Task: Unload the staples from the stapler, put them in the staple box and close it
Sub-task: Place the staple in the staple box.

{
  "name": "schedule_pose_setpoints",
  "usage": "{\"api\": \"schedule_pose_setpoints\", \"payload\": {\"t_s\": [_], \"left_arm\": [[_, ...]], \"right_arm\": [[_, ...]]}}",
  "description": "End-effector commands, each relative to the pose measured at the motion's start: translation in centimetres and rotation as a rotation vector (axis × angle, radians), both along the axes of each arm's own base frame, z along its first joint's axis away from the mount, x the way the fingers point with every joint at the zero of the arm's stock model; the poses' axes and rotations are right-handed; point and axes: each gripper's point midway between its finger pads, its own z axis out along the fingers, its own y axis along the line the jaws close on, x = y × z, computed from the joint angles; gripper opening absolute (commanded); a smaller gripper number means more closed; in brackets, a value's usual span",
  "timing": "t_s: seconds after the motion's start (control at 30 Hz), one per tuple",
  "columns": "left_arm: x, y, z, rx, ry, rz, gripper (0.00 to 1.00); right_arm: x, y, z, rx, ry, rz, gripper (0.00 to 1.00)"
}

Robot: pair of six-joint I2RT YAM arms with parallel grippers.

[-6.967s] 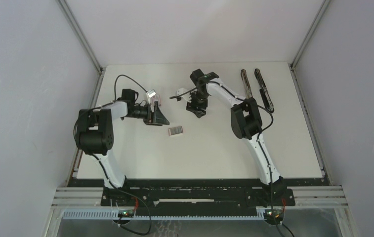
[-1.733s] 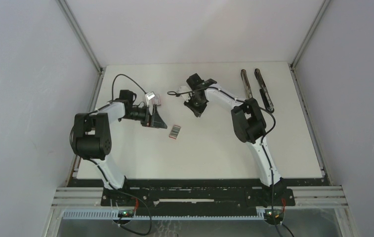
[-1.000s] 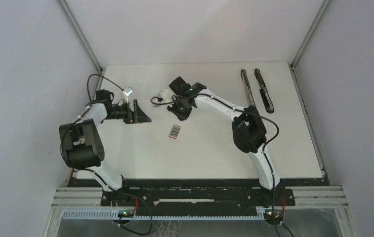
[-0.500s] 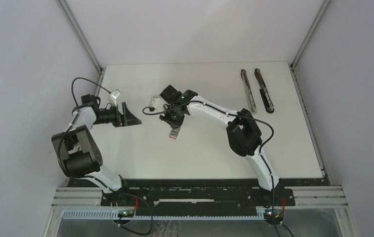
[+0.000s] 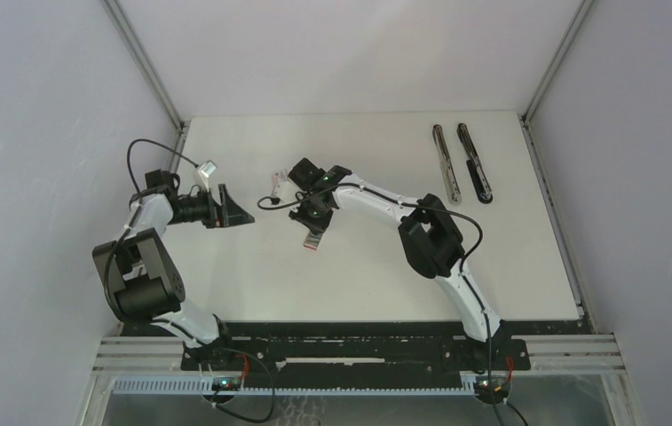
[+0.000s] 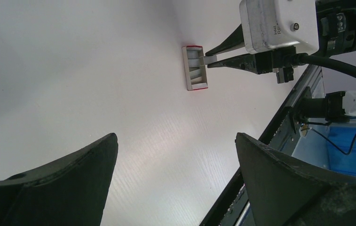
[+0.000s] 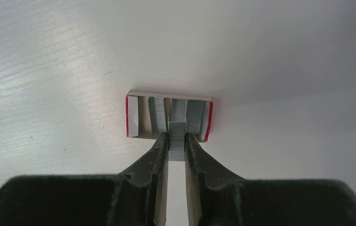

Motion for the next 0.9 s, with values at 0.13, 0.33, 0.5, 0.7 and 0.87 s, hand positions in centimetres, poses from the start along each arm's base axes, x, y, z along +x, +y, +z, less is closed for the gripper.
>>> {"api": "schedule_pose_setpoints", "payload": {"t_s": [0.13, 0.33, 0.5, 0.7, 0.87], "left_arm": [[-0.4, -0.5, 0.2, -0.025, -0.042, -0.026, 1.00], [-0.4, -0.6, 0.1, -0.031, -0.037, -0.026, 1.00], [-0.5, -0.6, 0.2, -0.034, -0.042, -0.029, 1.00], [-0.5, -0.6, 0.1, -0.038, -0.038, -0.029, 1.00], [-0.5, -0.6, -0.1, -0.041, -0.034, -0.031, 1.00]], "right_arm": [[1.2, 1.3, 0.5, 0.045, -0.042, -0.005, 0.13], [1.2, 1.4, 0.3, 0.043, -0.039, -0.006, 0.13], [1.3, 1.4, 0.0, 0.038, -0.042, -0.008, 0.13], [1.4, 1.4, -0.2, 0.036, -0.046, -0.010, 0.13], [1.7, 1.3, -0.3, 0.031, -0.051, -0.016, 0.13]]}}
